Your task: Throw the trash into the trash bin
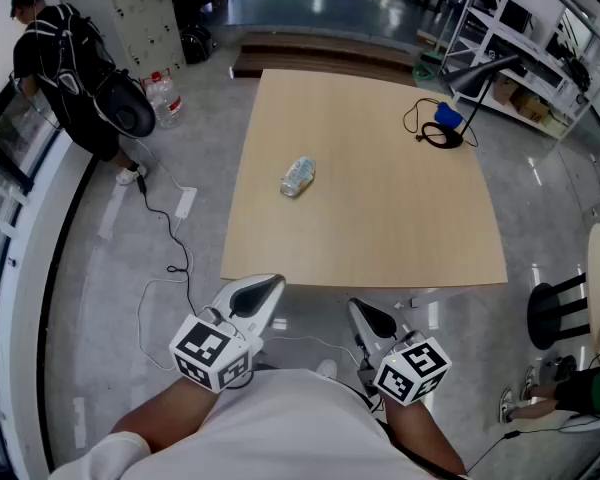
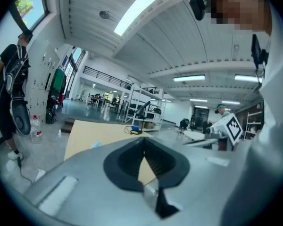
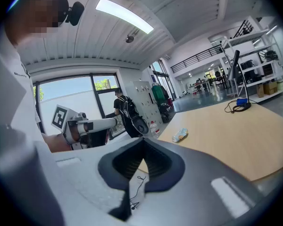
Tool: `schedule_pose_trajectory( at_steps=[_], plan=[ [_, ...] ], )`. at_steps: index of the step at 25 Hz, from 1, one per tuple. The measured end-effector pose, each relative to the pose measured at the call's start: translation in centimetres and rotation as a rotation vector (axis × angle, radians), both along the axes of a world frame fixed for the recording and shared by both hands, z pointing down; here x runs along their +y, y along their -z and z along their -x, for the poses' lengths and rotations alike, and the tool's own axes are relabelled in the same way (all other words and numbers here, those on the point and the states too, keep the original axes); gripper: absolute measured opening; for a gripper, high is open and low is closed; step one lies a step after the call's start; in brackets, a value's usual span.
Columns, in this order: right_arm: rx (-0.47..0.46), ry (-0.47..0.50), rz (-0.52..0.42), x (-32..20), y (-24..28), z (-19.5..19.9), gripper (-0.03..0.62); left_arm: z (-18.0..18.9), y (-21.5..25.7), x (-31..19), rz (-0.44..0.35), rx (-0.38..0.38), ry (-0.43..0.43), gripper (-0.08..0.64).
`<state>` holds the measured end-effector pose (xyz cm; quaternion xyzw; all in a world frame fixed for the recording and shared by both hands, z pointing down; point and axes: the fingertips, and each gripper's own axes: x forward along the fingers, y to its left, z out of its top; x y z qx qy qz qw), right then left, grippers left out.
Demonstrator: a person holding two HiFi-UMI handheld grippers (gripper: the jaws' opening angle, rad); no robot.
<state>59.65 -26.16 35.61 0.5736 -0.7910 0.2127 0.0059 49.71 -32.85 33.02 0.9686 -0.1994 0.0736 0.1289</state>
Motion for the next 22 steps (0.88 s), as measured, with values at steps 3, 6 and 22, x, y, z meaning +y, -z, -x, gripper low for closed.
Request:
schedule_pose_trajectory(
  at_steps=[3, 6, 22],
  plan=[
    [-0.002, -0.005, -0.003, 0.1, -0.2, -0.2, 0.000, -0.1, -0.2, 0.1, -0.001, 0.004, 0.008, 0.008],
    [0.002, -0.008, -0.004, 0.3, -0.4, -0.5, 0.000, -0.3, -0.3, 0.2, -0.002, 0.007, 0.007, 0.008],
    [-0.050, 0.034, -0.009, 0.7, -0.7, 0.8, 0.002, -0.2, -1.2, 0.8, 0.024, -0.007, -0.001, 0.009]
  ],
)
